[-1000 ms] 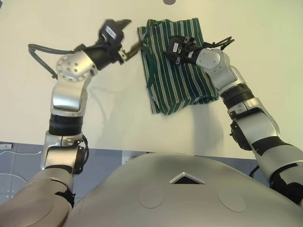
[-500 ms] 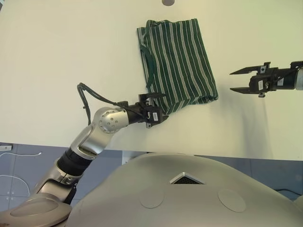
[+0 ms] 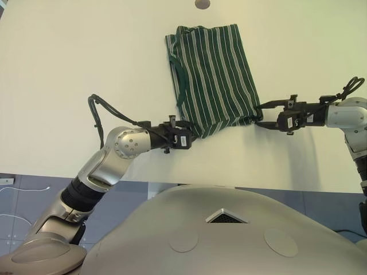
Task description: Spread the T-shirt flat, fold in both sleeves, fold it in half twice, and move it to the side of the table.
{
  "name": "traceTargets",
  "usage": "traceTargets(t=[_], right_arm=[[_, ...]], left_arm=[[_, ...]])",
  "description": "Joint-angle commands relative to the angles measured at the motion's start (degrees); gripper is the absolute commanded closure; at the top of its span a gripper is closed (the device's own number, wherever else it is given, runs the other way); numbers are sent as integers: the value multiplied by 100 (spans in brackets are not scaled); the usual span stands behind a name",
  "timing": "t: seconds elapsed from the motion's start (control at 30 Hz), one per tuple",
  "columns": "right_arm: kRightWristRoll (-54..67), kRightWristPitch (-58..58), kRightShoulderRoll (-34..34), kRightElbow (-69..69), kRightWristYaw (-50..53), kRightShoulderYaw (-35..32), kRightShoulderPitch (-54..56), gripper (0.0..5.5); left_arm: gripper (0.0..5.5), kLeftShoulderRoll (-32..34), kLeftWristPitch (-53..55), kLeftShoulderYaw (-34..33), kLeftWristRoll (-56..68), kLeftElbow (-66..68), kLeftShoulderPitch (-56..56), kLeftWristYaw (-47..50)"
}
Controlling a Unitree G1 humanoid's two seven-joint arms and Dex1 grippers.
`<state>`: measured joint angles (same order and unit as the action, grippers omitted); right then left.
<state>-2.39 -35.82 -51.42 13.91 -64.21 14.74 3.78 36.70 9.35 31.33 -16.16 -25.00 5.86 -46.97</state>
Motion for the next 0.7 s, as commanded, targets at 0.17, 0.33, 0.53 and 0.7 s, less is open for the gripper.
traceTargets(t=[0.17,0.33,0.53,0.7], right_arm=[[-298,413,-64,95,-122,330,-104,475],[-48,658,4,62,-295,428,37,550],[2049,2968,-872,-1966,-1809,250,-250,550],[3534,4963,-1452,-2749,-2759,-143,531,550]], left_arm=[[506,149,75,49,-146,844,-189,-134],[550,247,-72,-10,81,937,-212,-298],[550,766,1095,-1123,2998,-446,-89,-1736],[550,1288,2244,-2227,5024,-939,-533,-2358]])
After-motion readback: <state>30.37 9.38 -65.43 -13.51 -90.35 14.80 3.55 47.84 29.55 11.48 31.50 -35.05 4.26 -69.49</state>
